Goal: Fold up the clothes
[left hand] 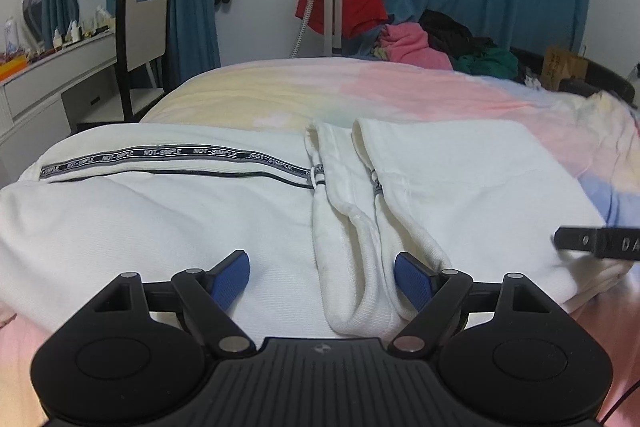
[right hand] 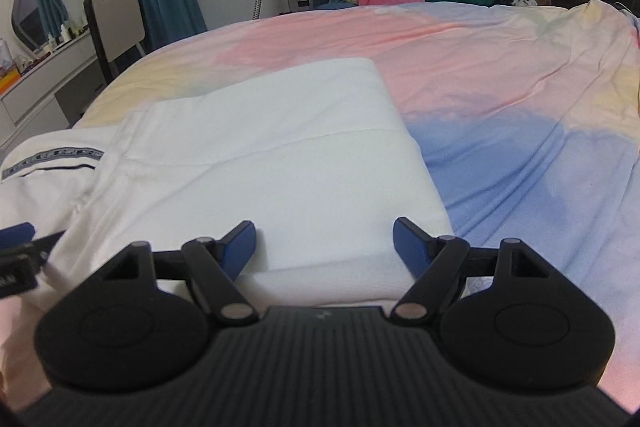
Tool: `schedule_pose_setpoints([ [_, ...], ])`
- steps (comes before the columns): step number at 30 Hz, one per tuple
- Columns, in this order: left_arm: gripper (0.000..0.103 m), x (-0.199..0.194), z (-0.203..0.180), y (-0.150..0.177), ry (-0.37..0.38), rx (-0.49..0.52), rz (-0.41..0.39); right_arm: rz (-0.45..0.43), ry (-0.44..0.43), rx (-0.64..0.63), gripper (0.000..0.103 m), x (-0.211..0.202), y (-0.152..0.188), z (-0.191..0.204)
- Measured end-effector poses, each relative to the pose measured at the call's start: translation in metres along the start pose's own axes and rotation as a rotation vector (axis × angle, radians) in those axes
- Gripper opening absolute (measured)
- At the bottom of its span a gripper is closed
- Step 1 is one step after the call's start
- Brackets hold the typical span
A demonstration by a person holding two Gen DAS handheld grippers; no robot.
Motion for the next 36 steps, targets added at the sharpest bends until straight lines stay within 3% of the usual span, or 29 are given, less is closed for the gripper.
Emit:
schedule_pose_setpoints([
  [5, 0.086, -0.032, 0.025, -0.014, -0.021, -0.126, -0.023, -0.001, 0.001, -0.001, 0.077, -0.001, 0.000, -0.001],
  [9, 0.090, -0.056, 0.074, -0.019, -0.070, -0.307, 0.021, 0.004, 0.006, 0.003, 0.077, -0.002, -0.001, -0.003],
  [13, 0.099, -0.067, 0.146, -0.015, -0.101, -0.595, 0.051, 0.010, 0.030, -0.005, 0.077, -0.005, -0.001, 0.002],
  [17, 0.098, -0.053, 0.212, 0.003, -0.030, -0.968, 0.113, 0.013, 0.042, -0.008, 0.077, -0.007, -0.001, 0.004],
  [19, 0.098, -0.039, 0.234, 0.011, 0.001, -1.077, 0.124, 0.016, 0.045, 0.007, 0.077, -0.007, -0.002, 0.003],
  [24, 0.089, -0.012, 0.272, 0.029, -0.091, -1.252, 0.102, 0.007, 0.036, 0.025, 0.077, -0.006, -0.004, 0.006],
  [27, 0.085, -0.007, 0.292, 0.023, -0.172, -1.225, 0.034, -0.014, 0.010, 0.026, 0.078, -0.009, -0.006, 0.011],
  [32, 0.066, 0.005, 0.317, 0.023, -0.232, -1.216, -0.013, -0.092, -0.108, -0.003, 0.078, -0.025, -0.013, 0.034],
  [36, 0.045, 0.000, 0.311, 0.003, -0.281, -1.075, -0.070, -0.058, -0.217, -0.100, 0.078, -0.021, -0.001, 0.068],
])
Point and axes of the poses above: each gripper's, at about its wrist camera, not at the fingertips, and x roughly the way its jaws point, z to its left, y to its underside, the point moved 3 cm from there along x, roughly the way its jaws point, and after that the axes turned 9 degrees about -z, right-handed, at the moved point
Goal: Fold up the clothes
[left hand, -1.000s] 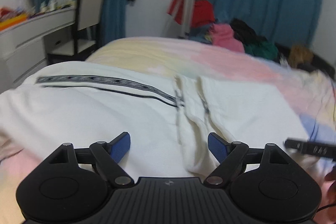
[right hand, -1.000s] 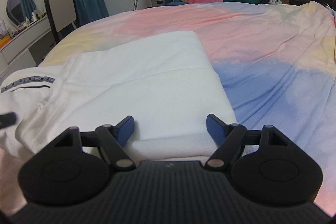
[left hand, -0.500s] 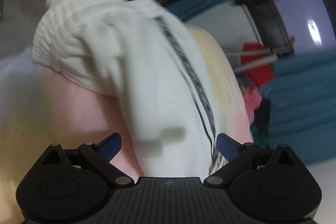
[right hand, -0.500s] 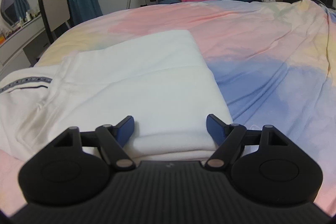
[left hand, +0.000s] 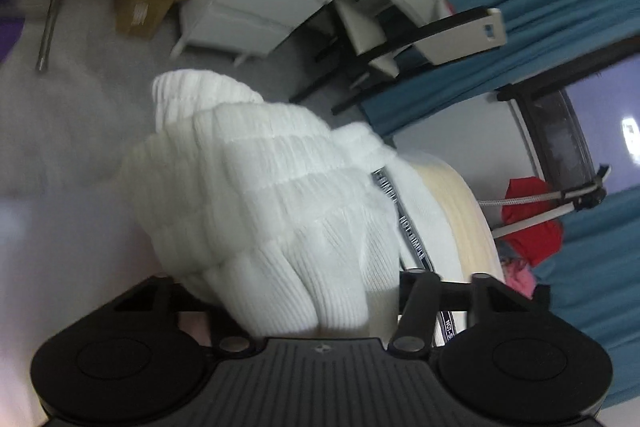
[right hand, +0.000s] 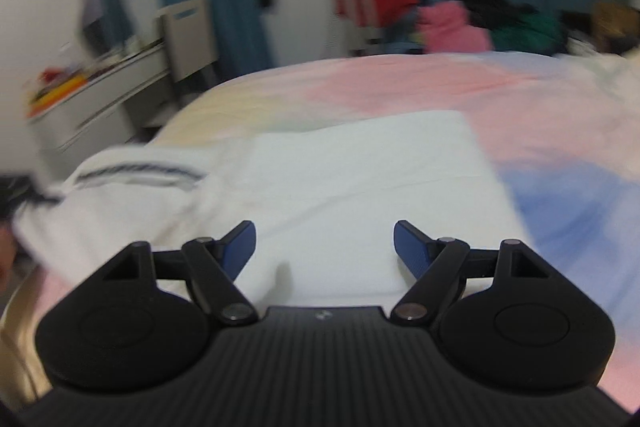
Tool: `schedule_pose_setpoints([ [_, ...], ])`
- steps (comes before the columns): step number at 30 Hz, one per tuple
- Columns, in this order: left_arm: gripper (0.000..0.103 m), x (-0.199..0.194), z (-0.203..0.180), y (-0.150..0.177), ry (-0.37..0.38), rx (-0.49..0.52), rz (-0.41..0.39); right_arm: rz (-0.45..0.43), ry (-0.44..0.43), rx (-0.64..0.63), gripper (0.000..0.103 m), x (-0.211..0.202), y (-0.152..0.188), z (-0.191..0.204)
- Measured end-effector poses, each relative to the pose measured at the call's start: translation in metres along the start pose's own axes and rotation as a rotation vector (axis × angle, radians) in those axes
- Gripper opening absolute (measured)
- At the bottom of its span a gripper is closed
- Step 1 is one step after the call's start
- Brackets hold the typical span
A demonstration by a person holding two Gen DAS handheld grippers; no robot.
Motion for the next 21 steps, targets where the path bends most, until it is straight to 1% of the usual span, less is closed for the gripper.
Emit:
schedule_pose_setpoints([
  [2, 0.035, -0.010, -0.018, 0.001, 0.015, 0.114, -0.064, 0.059, -0.035, -0.052, 0.078, 0.011, 0.011, 0.015],
  [3, 0.034, -0.015, -0.029, 0.004, 0.023, 0.169, -0.097, 0.108, -0.031, -0.082, 0.078, 0.020, 0.021, 0.022],
  [4, 0.032, -0.021, -0.040, 0.007, 0.032, 0.222, -0.129, 0.129, -0.021, -0.116, 0.078, 0.026, 0.028, 0.027],
  [5, 0.030, -0.028, -0.051, 0.011, 0.039, 0.273, -0.162, 0.121, -0.011, -0.149, 0.080, 0.027, 0.032, 0.031],
  [7, 0.028, -0.045, -0.074, 0.020, 0.057, 0.353, -0.228, 0.118, -0.007, -0.147, 0.081, 0.027, 0.031, 0.032],
  [8, 0.027, -0.056, -0.086, 0.026, 0.069, 0.378, -0.258, 0.119, -0.010, -0.126, 0.080, 0.026, 0.028, 0.030],
  [10, 0.027, -0.080, -0.112, 0.040, 0.101, 0.427, -0.326, 0.110, -0.024, -0.045, 0.079, 0.021, 0.020, 0.019],
  [12, 0.026, -0.104, -0.142, 0.057, 0.146, 0.473, -0.402, 0.093, -0.007, 0.033, 0.079, 0.013, 0.012, 0.005],
  [15, 0.025, -0.132, -0.192, 0.090, 0.234, 0.535, -0.458, 0.059, 0.074, 0.116, 0.079, -0.003, -0.002, -0.023],
  [18, 0.024, -0.151, -0.245, 0.130, 0.298, 0.611, -0.489, -0.008, 0.150, 0.205, 0.079, -0.023, -0.016, -0.056],
  [21, 0.023, -0.164, -0.296, 0.188, 0.360, 0.711, -0.527, -0.073, 0.214, 0.313, 0.079, -0.042, -0.028, -0.095],
])
Point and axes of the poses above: each gripper's, at about its wrist camera, not at the fingertips, and x roughly the way its jaws point, z to its left, y to its underside, the point moved 3 cm from there along x, roughly the way its jaws point, and after that the axes turned 9 degrees about -z, right-handed, at the moved point
